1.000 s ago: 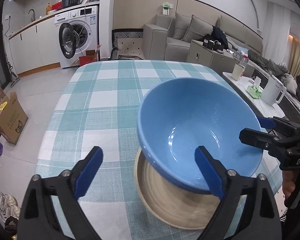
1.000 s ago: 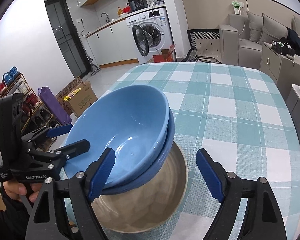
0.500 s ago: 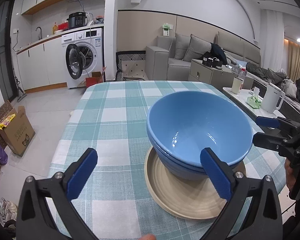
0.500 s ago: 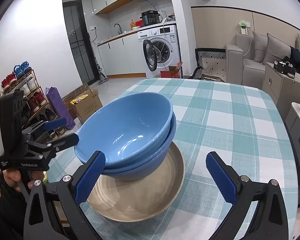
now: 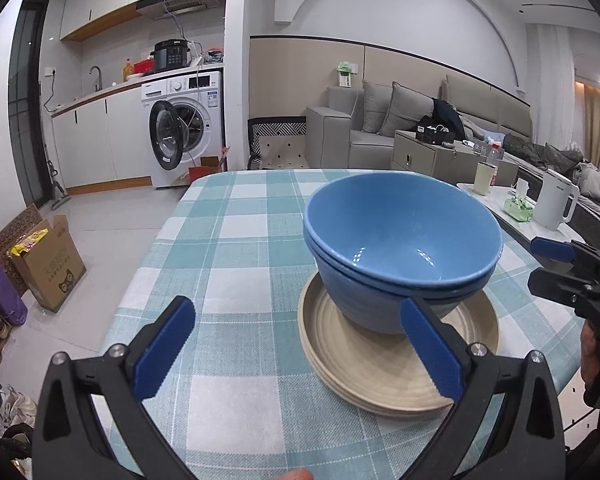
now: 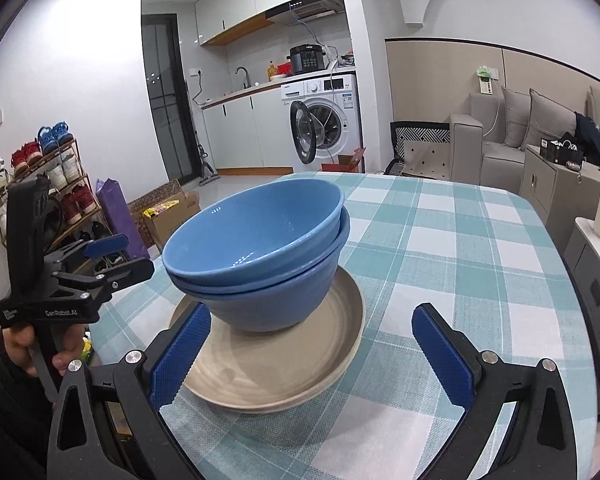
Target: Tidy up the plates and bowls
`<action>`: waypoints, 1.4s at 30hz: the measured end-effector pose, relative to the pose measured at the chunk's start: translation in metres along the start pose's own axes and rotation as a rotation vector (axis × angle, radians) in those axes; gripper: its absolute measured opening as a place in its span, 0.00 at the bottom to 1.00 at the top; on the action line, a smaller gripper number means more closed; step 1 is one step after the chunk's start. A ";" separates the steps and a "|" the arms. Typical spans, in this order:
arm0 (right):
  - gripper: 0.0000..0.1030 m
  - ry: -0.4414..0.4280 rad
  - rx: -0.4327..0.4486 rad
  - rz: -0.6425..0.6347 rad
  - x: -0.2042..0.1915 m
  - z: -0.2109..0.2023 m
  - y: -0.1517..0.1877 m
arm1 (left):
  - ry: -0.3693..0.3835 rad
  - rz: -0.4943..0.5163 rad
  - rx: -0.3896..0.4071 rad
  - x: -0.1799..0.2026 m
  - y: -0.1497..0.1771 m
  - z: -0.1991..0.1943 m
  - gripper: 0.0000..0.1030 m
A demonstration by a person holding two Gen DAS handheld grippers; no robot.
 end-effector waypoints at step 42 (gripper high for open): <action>0.99 0.036 0.136 -0.082 -0.028 -0.016 0.036 | 0.012 -0.022 0.056 0.007 0.030 -0.012 1.00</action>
Point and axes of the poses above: each gripper's, at about its wrist camera, not at the fingertips, and z roughly the way its jaws point, x to its right, y to its underside, the point moved 2 cm from there along z, roughly the way its jaws point, and after that the axes turned 8 degrees about -z, right-handed, at the moved point
